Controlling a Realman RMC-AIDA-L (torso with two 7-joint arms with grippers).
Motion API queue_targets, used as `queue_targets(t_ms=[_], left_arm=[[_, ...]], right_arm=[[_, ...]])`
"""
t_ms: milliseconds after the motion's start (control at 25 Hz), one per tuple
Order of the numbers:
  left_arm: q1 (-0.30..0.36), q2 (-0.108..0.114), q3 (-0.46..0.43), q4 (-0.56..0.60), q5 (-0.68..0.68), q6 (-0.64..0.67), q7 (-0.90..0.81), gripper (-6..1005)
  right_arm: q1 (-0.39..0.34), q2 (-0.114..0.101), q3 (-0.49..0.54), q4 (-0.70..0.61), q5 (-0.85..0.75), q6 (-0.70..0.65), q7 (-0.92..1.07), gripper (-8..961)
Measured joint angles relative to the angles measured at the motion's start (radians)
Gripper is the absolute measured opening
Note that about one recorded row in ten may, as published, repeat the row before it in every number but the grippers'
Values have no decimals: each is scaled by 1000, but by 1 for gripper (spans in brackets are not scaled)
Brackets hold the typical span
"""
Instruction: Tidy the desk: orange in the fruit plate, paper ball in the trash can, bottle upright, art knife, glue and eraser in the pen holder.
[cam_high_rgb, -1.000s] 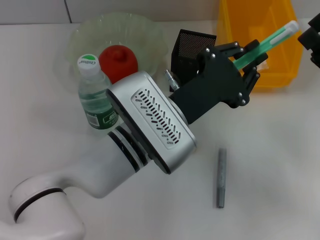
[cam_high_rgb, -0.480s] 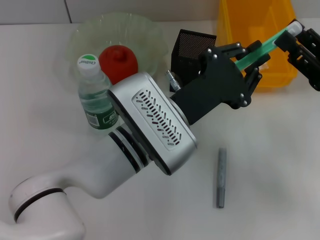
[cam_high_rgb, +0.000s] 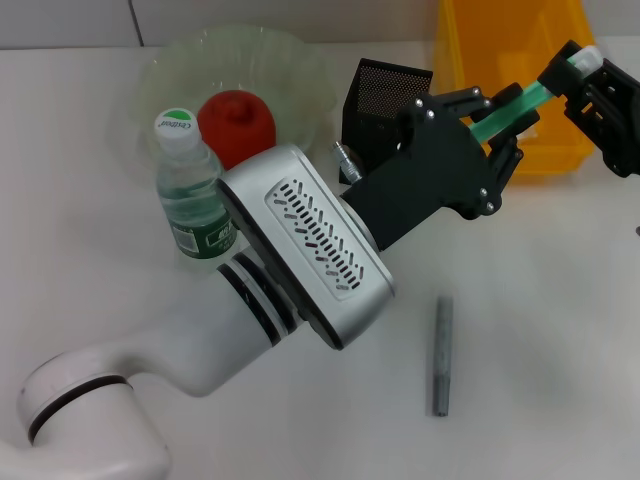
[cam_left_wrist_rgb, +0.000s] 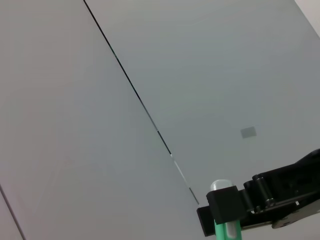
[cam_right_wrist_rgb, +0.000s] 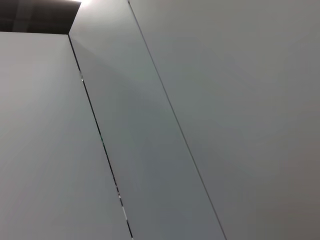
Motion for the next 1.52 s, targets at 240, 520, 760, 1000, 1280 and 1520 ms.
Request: queue_targets(t_ms=[240, 520, 760, 1000, 1280, 1520], left_arm=[[-1, 0, 0, 0, 1, 4, 0, 283], [-2, 0, -1, -1, 0, 16, -5, 287], [2, 0, -7, -4, 0, 20, -62, 292], [4, 0, -7, -3, 0, 17, -63, 344], [37, 4, -7, 14, 0, 8, -67, 663], [135, 30, -9, 83, 56, -49, -160, 752]], right_arm=[[-1, 0, -9, -7, 0, -15, -6, 241], [-7, 2, -9, -17, 0, -20, -9, 198], [-10, 3, 1, -19, 7, -27, -9, 196], [-19, 3, 9, -19, 22, -28, -9, 195], [-39, 3, 45, -42, 49, -28, -13, 190], [-32, -6, 60, -80, 106, -13, -14, 184]])
